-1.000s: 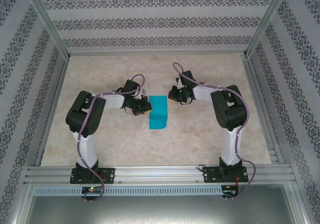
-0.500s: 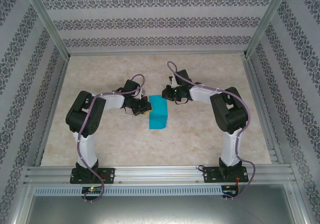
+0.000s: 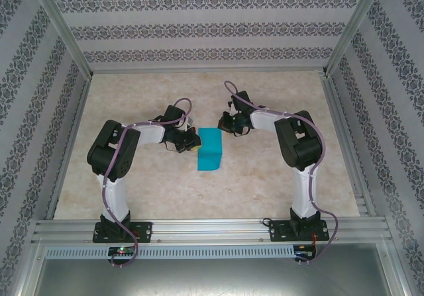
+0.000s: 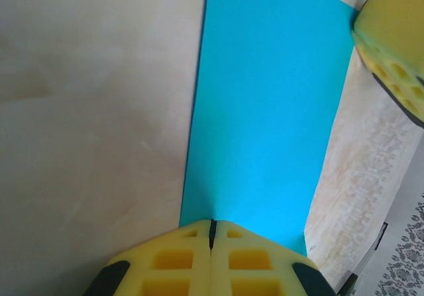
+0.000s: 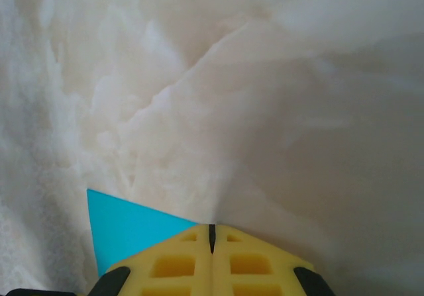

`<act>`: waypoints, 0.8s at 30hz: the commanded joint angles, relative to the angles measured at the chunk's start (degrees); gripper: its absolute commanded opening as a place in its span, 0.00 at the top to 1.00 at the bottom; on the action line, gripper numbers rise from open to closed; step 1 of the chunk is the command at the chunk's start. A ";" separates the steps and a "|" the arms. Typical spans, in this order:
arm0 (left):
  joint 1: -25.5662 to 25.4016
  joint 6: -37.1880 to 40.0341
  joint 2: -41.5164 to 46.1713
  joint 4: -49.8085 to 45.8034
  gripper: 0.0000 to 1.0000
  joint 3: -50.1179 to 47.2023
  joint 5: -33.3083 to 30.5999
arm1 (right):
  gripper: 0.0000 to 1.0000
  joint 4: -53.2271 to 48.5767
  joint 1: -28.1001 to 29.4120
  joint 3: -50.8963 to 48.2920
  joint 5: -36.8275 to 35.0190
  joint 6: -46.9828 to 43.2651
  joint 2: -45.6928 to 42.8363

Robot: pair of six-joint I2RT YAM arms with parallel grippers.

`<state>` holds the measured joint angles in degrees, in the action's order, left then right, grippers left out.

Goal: Fold a paper plane with a square sheet of paper (pick it up from the middle)
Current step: Fold the square sheet of paper in half at the center of the table.

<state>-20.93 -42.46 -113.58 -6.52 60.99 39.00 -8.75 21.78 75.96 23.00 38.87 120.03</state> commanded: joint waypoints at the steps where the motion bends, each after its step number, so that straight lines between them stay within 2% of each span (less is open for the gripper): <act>1: 0.08 1.29 -9.47 -18.08 1.00 -6.18 -14.00 | 1.00 -1.93 -4.63 -2.03 -9.07 0.69 -2.81; 5: 0.01 1.31 -9.56 -18.11 1.00 -6.02 -14.00 | 1.00 0.10 -3.70 -5.73 -2.71 -0.44 -9.42; 10: 0.03 1.30 -9.82 -17.91 1.00 -5.84 -13.96 | 1.00 -0.36 1.98 -10.02 2.59 -0.75 -13.75; 16: -0.01 1.17 -9.95 -17.70 1.00 -5.86 -14.06 | 1.00 -2.55 7.85 -11.63 4.19 -2.26 -13.12; 24: 0.00 0.90 -9.91 -17.60 1.00 -5.99 -14.13 | 1.00 -3.71 9.35 -11.51 7.97 -4.66 -9.32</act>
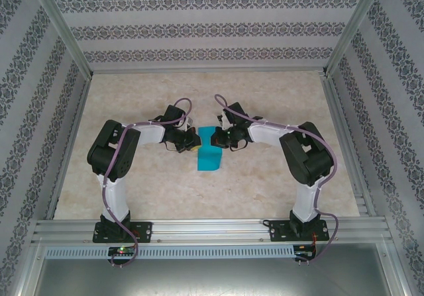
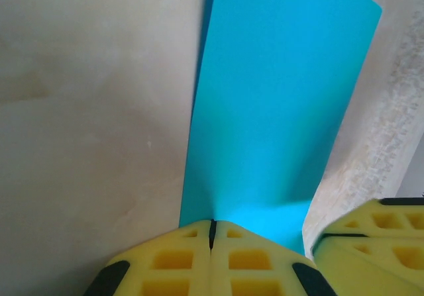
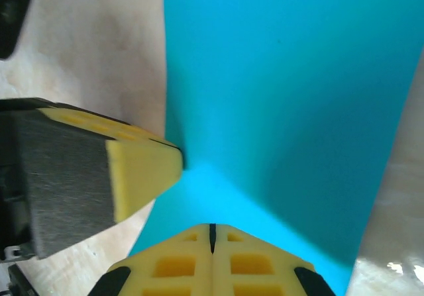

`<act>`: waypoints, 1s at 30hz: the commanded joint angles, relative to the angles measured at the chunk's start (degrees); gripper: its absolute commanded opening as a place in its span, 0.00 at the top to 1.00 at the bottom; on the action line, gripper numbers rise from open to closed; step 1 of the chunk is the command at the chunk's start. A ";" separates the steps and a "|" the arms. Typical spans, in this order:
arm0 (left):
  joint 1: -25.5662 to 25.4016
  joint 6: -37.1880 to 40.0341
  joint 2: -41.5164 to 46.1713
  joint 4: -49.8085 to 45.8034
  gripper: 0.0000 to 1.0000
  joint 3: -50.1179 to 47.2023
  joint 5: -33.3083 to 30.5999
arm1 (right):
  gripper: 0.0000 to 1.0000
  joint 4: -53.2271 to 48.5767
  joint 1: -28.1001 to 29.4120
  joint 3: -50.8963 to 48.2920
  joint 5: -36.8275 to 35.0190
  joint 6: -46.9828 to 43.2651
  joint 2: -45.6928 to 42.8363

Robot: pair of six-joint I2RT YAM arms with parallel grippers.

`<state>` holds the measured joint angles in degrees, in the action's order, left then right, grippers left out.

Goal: Fold a paper plane with a square sheet of paper (pick it up from the middle)
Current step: Fold the square sheet of paper in half at the center of the table.

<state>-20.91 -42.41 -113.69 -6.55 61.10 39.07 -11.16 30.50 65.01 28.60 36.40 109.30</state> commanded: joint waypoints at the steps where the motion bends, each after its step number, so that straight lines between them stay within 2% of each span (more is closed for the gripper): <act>1: -0.06 0.87 -9.85 -17.63 1.00 -6.03 -14.28 | 1.00 -1.50 0.76 -0.35 2.21 -2.47 1.91; 10: -0.07 0.81 -10.07 -17.80 1.00 -5.99 -14.39 | 1.00 -1.33 0.61 -2.06 4.14 -4.55 3.91; 23: -0.01 -0.13 -11.31 -16.48 1.00 -7.14 -14.33 | 1.00 -2.60 -3.77 -16.06 5.10 -10.24 -5.94; 26: -0.02 0.07 -11.63 -16.74 1.00 -6.60 -14.33 | 1.00 -4.48 -4.57 -14.08 5.39 -11.25 -8.95; 30: -0.04 -0.01 -11.64 -16.82 1.00 -6.24 -13.98 | 1.00 -3.41 -2.70 -9.11 4.69 -9.48 -9.53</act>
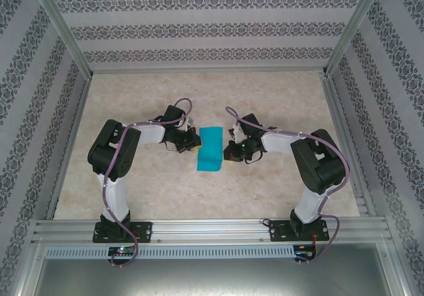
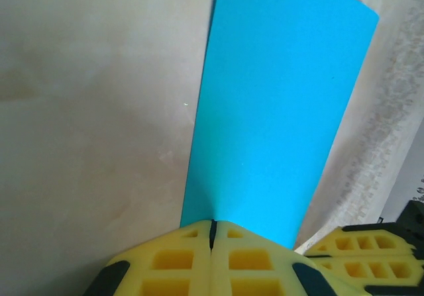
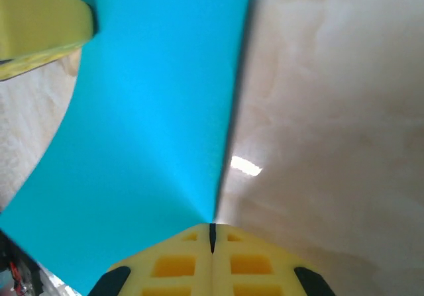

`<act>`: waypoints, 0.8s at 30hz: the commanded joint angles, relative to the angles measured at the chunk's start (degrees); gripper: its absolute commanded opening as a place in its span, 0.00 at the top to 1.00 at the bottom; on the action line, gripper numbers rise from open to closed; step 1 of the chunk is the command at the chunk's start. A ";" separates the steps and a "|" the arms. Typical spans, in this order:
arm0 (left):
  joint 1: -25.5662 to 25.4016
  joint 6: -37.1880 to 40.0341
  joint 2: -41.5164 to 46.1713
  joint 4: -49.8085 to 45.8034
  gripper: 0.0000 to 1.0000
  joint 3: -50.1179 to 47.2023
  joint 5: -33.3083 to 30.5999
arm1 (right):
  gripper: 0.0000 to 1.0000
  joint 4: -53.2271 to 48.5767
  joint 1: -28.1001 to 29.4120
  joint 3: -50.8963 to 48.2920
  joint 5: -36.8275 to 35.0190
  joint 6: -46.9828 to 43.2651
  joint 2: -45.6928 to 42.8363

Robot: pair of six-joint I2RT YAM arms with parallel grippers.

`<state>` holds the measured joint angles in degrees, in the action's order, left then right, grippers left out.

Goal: Fold a paper plane with a square sheet of paper (pick it up from the middle)
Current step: Fold the square sheet of paper in half at the center of the table.

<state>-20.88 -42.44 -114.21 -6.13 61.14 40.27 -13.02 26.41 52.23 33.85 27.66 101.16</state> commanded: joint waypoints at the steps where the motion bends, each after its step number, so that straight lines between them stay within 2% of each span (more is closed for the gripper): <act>1: -0.06 -0.10 -11.11 -17.27 1.00 -6.20 -15.10 | 1.00 -0.33 2.15 4.72 -1.66 0.78 -0.72; 4: -0.09 -0.08 -11.12 -17.25 1.00 -6.21 -15.09 | 1.00 5.48 4.68 5.97 -2.79 5.32 2.46; 10: -0.08 0.08 -10.83 -17.26 1.00 -6.29 -15.01 | 1.00 8.53 6.87 6.77 -1.88 7.65 7.15; 24: -0.05 -1.05 -11.34 -16.77 1.00 -6.11 -15.80 | 1.00 6.86 7.42 -3.90 -2.26 4.52 4.97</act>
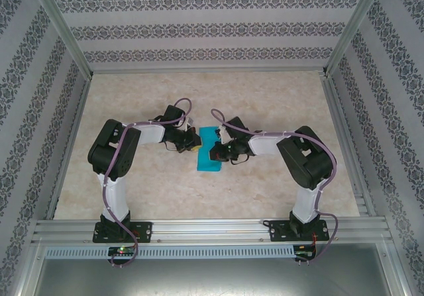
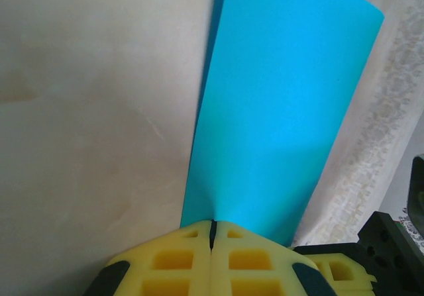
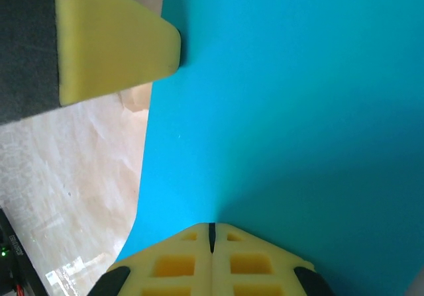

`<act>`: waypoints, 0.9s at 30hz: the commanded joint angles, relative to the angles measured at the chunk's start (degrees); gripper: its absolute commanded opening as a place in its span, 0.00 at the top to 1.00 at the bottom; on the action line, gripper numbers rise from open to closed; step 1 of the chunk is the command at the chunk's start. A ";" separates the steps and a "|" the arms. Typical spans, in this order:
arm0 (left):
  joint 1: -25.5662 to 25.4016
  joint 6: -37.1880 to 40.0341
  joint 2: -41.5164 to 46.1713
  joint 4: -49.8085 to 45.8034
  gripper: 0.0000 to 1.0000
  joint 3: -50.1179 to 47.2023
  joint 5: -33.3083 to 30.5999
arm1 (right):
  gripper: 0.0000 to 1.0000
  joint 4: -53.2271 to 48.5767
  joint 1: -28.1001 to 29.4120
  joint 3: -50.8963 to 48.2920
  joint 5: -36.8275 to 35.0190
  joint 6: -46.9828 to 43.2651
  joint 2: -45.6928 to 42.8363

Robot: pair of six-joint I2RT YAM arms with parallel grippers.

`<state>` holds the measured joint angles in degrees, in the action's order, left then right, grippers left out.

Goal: Fold a paper plane with a square sheet of paper (pick it up from the middle)
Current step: Fold the square sheet of paper in half at the center of the table.

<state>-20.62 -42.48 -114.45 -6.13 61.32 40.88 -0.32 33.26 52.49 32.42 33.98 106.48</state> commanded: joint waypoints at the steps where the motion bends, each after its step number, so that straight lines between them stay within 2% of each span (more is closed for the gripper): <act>1: -0.34 -1.15 -11.13 -16.72 1.00 -6.38 -16.47 | 1.00 -5.91 0.57 -5.08 -0.87 -2.18 -0.79; 13: -0.29 -1.15 -11.23 -16.72 1.00 -6.21 -16.85 | 1.00 -7.20 -1.08 -15.39 0.54 -6.81 -9.35; 18: -0.23 -0.95 -11.26 -16.78 1.00 -6.03 -16.54 | 1.00 -9.97 -0.45 -13.87 5.96 -11.67 -15.27; 22: -0.25 -0.81 -11.26 -16.68 1.00 -5.83 -16.30 | 1.00 -11.54 -0.56 -11.28 3.35 -12.34 -18.90; 27: -0.30 -0.64 -11.13 -16.54 1.00 -5.66 -15.94 | 1.00 -5.74 -0.83 -7.33 -0.07 -8.80 -18.22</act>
<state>-20.62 -42.87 -114.56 -6.13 61.43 41.01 -9.04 32.47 42.37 34.70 24.08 88.03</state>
